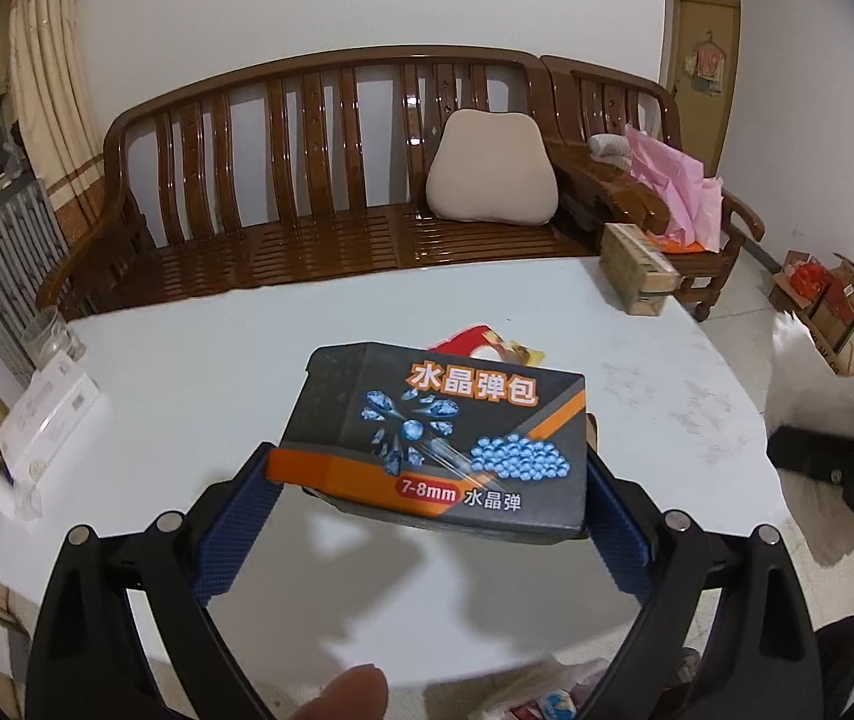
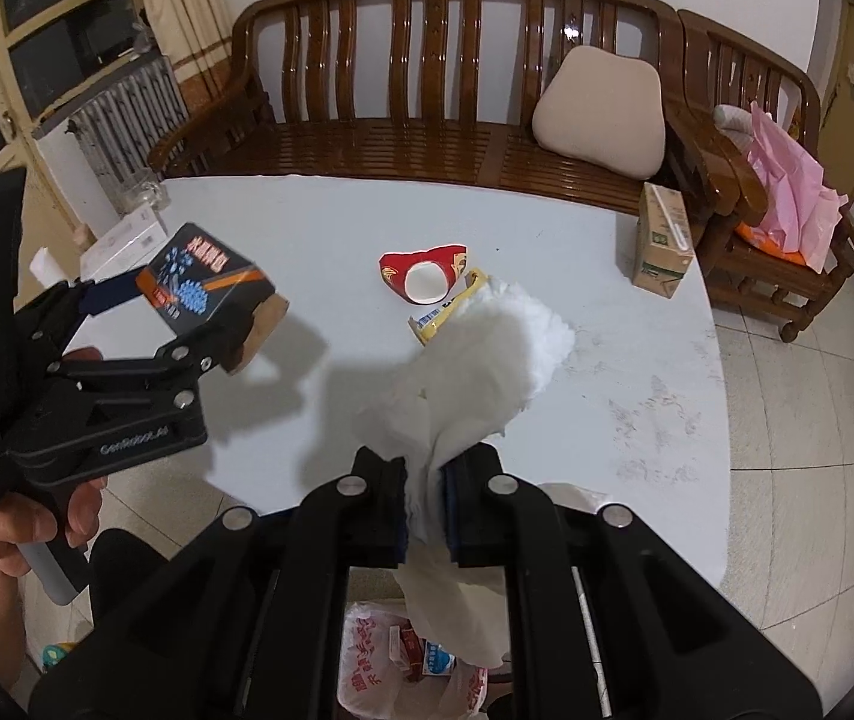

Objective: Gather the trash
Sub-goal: 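Carry the black packet and white tissue down to the plastic bag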

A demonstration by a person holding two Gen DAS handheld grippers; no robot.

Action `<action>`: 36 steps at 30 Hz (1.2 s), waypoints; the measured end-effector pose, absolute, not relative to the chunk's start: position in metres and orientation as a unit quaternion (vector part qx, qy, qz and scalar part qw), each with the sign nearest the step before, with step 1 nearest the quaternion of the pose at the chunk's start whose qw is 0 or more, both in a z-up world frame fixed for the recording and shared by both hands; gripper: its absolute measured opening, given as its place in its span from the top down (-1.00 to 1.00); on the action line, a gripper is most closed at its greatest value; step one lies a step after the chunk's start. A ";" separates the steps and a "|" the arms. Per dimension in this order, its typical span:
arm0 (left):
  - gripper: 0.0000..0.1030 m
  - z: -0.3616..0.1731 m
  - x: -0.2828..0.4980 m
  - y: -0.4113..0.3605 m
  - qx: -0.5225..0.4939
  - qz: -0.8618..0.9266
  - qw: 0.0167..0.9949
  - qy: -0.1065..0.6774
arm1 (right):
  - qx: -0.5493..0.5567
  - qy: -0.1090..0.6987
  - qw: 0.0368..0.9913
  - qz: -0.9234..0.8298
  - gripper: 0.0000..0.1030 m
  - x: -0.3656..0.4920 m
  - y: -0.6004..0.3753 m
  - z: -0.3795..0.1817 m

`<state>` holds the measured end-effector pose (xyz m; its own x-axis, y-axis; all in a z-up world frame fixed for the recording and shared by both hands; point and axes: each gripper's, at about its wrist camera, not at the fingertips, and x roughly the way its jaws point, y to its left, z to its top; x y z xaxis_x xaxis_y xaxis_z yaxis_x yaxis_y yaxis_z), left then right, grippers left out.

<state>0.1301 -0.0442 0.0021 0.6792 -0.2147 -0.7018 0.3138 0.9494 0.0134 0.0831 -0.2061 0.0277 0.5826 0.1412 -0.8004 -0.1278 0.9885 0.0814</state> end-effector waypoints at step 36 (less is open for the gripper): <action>-0.77 -0.194 -0.081 -0.079 0.079 -0.184 0.836 0.511 | -0.031 0.512 0.854 0.087 0.83 -0.094 -0.208 -0.107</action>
